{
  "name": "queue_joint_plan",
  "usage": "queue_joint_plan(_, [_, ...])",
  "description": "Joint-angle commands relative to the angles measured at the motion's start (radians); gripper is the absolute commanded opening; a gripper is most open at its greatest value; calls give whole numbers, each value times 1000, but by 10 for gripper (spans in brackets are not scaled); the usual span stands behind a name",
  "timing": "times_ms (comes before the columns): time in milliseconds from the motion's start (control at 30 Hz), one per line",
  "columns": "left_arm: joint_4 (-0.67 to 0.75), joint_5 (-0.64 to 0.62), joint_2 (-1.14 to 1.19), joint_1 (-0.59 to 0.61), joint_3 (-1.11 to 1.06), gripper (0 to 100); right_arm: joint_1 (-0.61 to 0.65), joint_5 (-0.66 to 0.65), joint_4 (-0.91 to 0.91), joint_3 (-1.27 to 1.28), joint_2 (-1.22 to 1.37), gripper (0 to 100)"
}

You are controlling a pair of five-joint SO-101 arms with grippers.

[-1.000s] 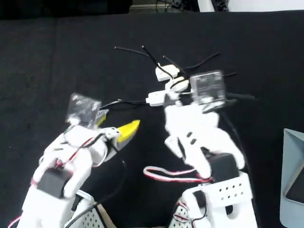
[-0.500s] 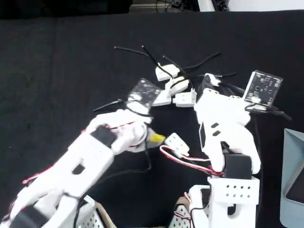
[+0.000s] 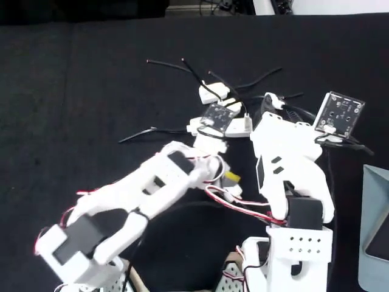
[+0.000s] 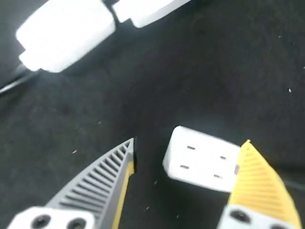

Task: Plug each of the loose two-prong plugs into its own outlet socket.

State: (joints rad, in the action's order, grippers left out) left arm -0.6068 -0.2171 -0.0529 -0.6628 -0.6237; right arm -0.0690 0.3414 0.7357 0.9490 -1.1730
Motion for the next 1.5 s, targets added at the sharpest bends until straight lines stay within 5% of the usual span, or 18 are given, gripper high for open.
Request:
queue_joint_plan(0, [14, -23, 80, -28, 119, 328, -17, 5, -20, -64, -16, 11])
queue_joint_plan(300, [12, -17, 147, -36, 117, 327, -17, 3, -20, -65, -16, 11])
queue_joint_plan(467, [-5, -11, 146, -24, 105, 213, -17, 3, -20, -65, -16, 11])
queue_joint_plan(800, [-396, 255, 126, 173, 136, 192, -17, 5, -20, -65, -16, 11])
queue_joint_plan(1100, [-566, 433, -153, 265, 139, 213, -17, 3, -20, -64, -16, 11])
queue_joint_plan(1267, [-525, 494, -304, 200, 51, 346, -17, 3, -20, -64, -16, 11])
queue_joint_plan(1467, [-302, 727, -330, 94, -170, 346, -17, 2, -20, -64, -16, 11])
